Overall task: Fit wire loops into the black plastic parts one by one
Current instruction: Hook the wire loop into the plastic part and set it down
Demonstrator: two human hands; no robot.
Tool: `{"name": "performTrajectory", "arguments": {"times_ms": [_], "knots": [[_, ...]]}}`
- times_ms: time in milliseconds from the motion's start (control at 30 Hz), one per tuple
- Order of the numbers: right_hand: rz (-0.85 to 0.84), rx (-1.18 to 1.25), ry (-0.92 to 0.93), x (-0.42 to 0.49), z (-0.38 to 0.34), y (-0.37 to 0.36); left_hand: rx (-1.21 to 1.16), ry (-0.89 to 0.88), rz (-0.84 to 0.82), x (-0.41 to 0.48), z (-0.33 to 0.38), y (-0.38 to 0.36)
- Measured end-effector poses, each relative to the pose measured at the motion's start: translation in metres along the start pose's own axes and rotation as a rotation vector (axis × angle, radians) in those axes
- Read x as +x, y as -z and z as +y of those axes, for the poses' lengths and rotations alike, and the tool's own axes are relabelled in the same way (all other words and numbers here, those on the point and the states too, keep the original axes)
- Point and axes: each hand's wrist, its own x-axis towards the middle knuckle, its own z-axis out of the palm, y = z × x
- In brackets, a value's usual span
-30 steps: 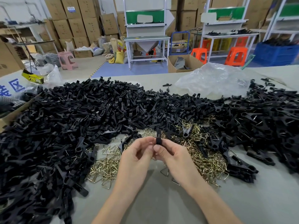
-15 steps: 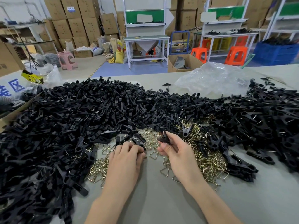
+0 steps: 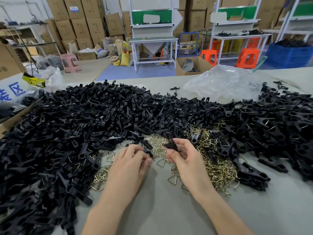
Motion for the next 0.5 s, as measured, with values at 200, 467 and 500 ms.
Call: {"name": "performTrajectory", "arguments": {"times_ms": [200,467,500], "knots": [[-0.038,-0.040,0.006,-0.001,-0.004,-0.001,-0.832,0.406,0.142,0.006,0.016,0.009],[-0.098,-0.021,-0.010,-0.006,-0.009,-0.003,-0.917,0.474,0.144,0.007,0.028,0.004],[-0.099,-0.025,-0.002,-0.006,-0.009,-0.003,-0.917,0.477,0.161,0.007,0.028,0.004]]}}
